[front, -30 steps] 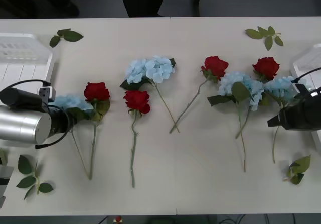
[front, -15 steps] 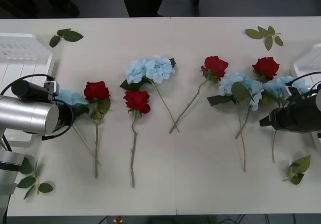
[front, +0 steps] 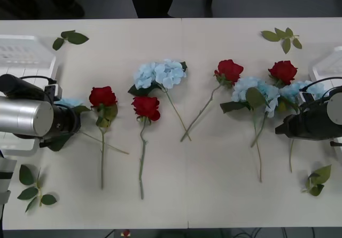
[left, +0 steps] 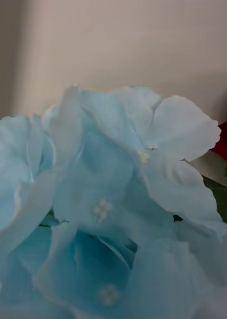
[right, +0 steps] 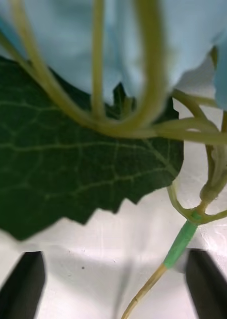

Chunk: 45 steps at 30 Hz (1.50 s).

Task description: Place the red flowers into the right box and the blue flowers into the left box. If a person shows an open palm, hand one flower to the person first, then continue sorting.

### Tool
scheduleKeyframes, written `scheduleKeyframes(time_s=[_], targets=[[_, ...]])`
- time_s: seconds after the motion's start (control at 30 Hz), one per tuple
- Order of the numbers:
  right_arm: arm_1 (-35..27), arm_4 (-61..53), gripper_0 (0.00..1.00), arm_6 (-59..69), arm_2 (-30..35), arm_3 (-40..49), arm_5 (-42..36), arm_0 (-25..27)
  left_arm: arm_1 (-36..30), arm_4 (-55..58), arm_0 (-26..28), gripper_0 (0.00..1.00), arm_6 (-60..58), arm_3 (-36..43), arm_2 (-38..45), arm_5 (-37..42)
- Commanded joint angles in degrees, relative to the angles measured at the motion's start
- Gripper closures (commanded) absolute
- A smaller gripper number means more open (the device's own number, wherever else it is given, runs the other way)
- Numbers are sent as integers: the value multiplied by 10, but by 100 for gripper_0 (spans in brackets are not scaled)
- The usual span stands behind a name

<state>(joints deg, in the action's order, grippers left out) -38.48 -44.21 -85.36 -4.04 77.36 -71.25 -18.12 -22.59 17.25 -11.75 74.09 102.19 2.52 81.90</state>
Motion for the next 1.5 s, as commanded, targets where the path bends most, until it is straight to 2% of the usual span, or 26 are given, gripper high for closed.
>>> scheduleKeyframes(time_s=[0.03, 0.07, 0.4, 0.63, 0.83, 1.1, 1.17, 1.3, 1.5], targets=[[-1, 4, 97, 25, 0, 1, 6, -10, -32, 29, -14, 100, 29, 77, 26, 61], [-2, 5, 100, 26, 0, 2, 6, -10, -35, 37, -15, 100, 31, 92, 31, 76], [-2, 11, 100, 24, 1, 2, 6, -10, -80, 63, -39, 100, 40, 197, 55, 176], [-38, -1, 100, 14, 6, 27, -16, -10, -115, 100, -83, 100, 55, 202, 87, 202], [-76, -53, 100, -19, 48, 72, -63, -4, -163, 166, -100, 100, 84, 146, 121, 177], [-77, -200, 100, -188, 222, 118, -173, -2, -236, 246, -101, 100, 201, -9, 172, 61], [-77, -250, 100, -234, 244, 132, -182, -3, -250, 257, -101, 100, 230, -45, 182, 34], [-77, -362, 100, -297, 247, 171, -180, -9, -283, 269, -106, 100, 278, -110, 195, -3], [-70, -532, 100, -361, 183, 191, -162, -52, -313, 278, -122, 100, 332, -207, 217, -39]])
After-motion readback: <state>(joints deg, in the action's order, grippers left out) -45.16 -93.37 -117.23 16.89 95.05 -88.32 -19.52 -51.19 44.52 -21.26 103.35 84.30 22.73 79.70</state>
